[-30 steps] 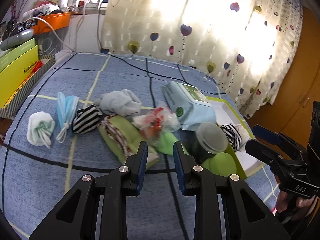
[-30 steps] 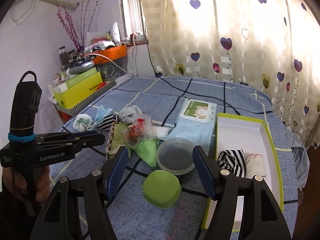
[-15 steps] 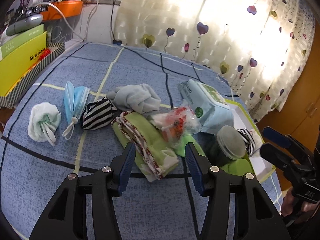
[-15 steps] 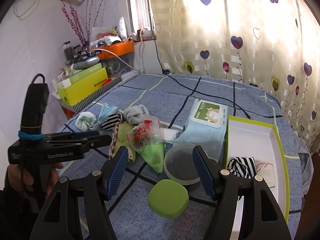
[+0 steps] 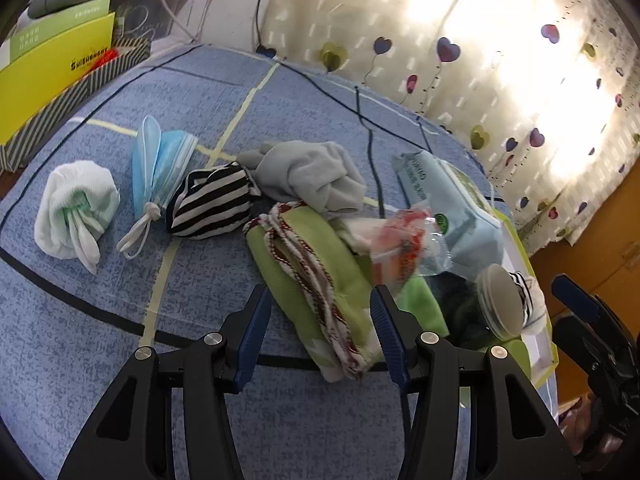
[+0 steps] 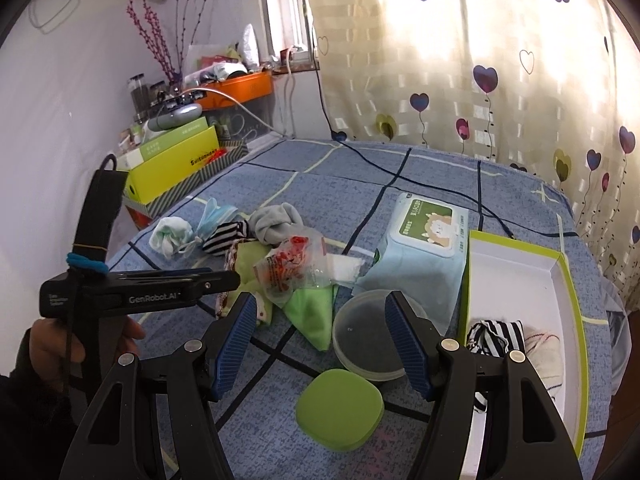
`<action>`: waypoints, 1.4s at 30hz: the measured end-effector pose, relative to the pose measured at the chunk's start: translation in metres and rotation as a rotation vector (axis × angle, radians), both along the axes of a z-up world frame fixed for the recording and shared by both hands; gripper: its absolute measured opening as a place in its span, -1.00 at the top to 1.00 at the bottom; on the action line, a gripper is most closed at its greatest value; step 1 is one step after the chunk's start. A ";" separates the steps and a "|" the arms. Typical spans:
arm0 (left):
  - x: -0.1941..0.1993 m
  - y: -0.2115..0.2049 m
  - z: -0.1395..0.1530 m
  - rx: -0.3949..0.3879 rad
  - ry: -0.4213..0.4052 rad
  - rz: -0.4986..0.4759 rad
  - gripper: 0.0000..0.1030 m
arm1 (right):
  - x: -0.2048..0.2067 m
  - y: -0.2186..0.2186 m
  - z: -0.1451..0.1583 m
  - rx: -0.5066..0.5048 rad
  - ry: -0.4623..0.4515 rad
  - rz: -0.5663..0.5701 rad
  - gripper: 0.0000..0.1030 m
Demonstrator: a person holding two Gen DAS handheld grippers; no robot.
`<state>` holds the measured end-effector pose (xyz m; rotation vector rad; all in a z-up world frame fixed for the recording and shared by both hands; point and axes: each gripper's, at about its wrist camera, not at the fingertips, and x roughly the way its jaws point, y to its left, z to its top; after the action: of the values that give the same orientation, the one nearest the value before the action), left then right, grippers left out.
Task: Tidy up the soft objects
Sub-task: 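Move both tools back over the pile of soft items, then grasp the green trimmed cloth with left tool while right tool grasps the red-item bag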
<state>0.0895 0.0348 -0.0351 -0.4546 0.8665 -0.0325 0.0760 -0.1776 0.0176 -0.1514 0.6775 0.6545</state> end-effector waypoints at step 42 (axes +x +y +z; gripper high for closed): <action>0.011 0.008 -0.018 -0.073 -0.014 -0.050 0.02 | 0.080 0.098 -0.036 -0.233 0.129 0.116 0.61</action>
<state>0.1000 0.0429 -0.0531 -0.5006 0.8650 -0.1137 0.1563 -0.0797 -0.0184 -0.3688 0.8742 0.6989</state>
